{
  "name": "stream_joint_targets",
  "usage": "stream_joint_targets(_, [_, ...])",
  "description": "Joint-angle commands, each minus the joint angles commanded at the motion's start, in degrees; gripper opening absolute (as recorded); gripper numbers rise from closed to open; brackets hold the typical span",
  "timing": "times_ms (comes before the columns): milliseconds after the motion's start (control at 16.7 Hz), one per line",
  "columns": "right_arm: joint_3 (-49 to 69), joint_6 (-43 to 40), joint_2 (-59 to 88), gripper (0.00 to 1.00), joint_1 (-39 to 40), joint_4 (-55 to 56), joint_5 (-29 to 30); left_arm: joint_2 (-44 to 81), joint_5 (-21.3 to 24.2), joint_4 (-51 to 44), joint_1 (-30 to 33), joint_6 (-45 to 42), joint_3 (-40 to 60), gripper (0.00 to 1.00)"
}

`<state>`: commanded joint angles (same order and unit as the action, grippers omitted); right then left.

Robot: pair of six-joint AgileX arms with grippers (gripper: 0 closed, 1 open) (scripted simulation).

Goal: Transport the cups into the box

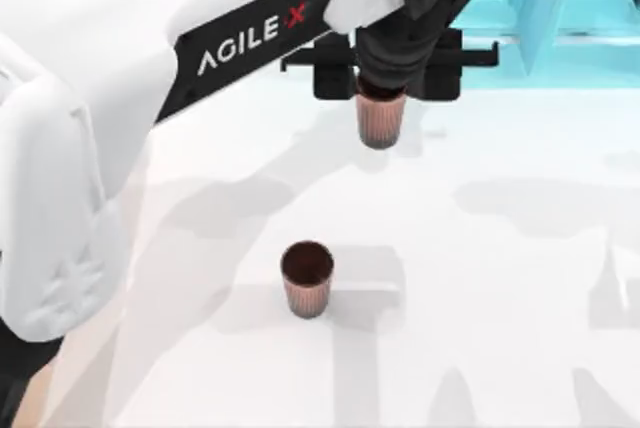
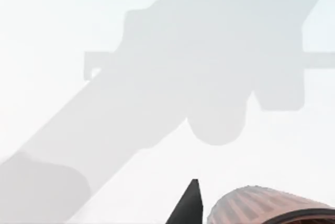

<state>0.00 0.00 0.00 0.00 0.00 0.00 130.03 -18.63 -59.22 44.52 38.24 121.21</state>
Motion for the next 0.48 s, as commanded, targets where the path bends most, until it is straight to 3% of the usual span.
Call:
stream_joint_targets(240, [0.0, 0.0, 0.0, 1.00, 0.0, 0.0, 0.0, -5.4, 3.1, -0.2, -6.2, -6.1, -5.0, 0.00])
stream_joint_targets(480, [0.0, 0.0, 0.0, 1.00, 0.0, 0.0, 0.0, -17.7, 9.5, -0.8, -22.2, -21.0, -16.5, 0.00])
